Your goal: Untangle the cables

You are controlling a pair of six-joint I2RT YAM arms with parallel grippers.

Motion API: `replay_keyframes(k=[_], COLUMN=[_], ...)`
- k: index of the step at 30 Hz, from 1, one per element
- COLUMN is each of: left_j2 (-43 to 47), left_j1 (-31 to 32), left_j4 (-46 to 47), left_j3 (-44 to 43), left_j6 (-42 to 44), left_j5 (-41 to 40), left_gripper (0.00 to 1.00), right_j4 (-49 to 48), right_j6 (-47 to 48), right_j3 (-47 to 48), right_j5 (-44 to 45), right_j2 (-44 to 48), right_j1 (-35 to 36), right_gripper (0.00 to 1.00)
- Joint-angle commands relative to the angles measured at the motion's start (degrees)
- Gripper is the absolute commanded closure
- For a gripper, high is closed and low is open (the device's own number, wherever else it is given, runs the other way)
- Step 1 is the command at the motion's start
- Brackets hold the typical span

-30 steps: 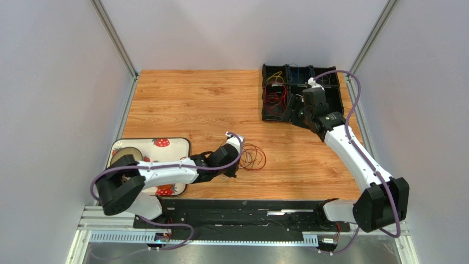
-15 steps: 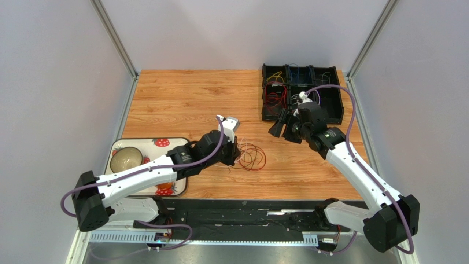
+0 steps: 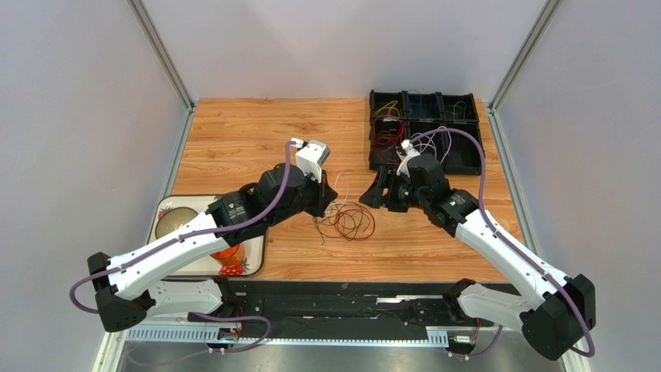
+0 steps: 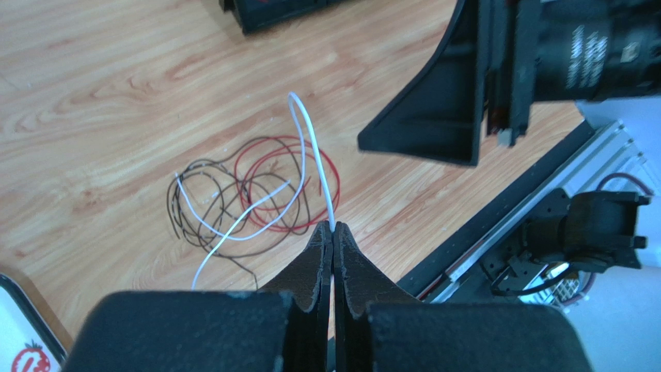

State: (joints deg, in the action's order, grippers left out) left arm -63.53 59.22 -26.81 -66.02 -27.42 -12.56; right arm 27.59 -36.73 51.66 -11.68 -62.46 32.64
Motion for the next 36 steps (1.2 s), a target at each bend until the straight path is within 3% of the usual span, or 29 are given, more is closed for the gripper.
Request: replay_keyframes(k=[1, 17, 24, 36], left_j2=[1.30, -0.02, -1.78, 4.11], left_j1=[0.10, 0.10, 0.10, -4.46], left_j4=[-2.81, -3.25, -7.82, -3.17], left_j3=[-4.91, -7.54, -11.24, -6.32], left_j6=[3.16, 8.96, 11.86, 11.60], left_j5=[0.07, 12.20, 22.04, 41.27], left_gripper=[1.00, 1.00, 1.00, 1.00], right_j4=[-6.85, -8.17, -3.87, 0.62], right_j6=[-1.41, 12.02, 19.76, 23.90], right_j3=[-0.33, 5.73, 7.40, 10.04], right_j5=[-3.87, -17.30, -20.83, -27.24], right_j2=[2.51, 9.89, 12.44, 15.61], right_j1=[0.67, 0.84, 0.76, 0.76], right_gripper=[0.34, 0.32, 0.32, 0.32])
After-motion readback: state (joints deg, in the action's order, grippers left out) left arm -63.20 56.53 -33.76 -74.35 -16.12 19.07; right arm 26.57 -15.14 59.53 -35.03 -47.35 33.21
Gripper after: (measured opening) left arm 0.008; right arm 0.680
